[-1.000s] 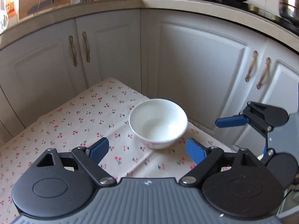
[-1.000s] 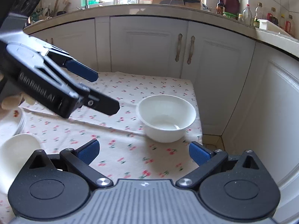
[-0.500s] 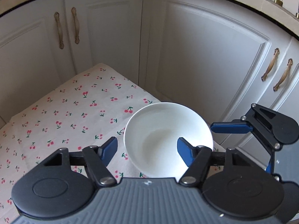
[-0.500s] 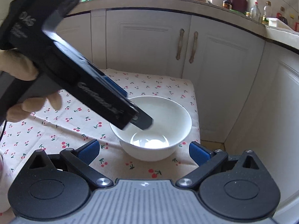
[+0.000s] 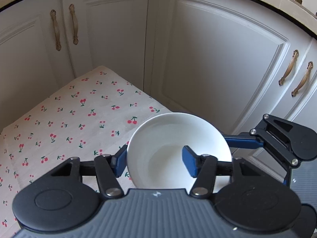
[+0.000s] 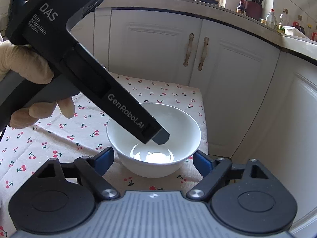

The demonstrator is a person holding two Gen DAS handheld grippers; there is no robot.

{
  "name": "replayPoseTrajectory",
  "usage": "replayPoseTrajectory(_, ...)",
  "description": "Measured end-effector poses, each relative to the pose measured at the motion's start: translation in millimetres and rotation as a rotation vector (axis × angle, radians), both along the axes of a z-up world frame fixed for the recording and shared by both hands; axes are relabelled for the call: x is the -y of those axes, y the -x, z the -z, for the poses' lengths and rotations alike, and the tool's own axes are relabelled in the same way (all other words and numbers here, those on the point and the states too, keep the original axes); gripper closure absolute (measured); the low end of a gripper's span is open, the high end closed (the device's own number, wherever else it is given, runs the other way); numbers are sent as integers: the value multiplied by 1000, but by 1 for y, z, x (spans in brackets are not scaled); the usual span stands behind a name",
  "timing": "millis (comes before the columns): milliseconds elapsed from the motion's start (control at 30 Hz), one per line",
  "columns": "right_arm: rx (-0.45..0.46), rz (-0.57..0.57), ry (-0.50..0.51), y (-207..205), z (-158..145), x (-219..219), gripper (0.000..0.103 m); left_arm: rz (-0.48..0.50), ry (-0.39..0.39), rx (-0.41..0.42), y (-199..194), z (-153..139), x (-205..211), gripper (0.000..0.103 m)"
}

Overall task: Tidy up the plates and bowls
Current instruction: 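Lift the pink-patterned bowl with left tool and carry it to the bowl stack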

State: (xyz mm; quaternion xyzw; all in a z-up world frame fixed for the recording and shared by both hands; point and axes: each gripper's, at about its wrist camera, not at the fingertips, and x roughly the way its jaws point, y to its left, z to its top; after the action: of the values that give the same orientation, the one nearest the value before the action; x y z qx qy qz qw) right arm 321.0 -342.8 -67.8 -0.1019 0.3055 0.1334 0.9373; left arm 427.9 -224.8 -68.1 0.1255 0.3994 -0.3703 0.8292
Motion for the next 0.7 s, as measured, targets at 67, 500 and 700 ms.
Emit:
replayPoseTrajectory(67,-1,1,-3,1,-1,1,15,1,4,-4,-1,0,-1,48)
replayPoseTrajectory(500,-16,-1,7,2,-7,-4,15,4,-13,13,9,-4,-4,48)
replayPoseTrajectory(700,-17,-6,17,9,-14,-7,15,11,-8,27,21,-13,-7,48)
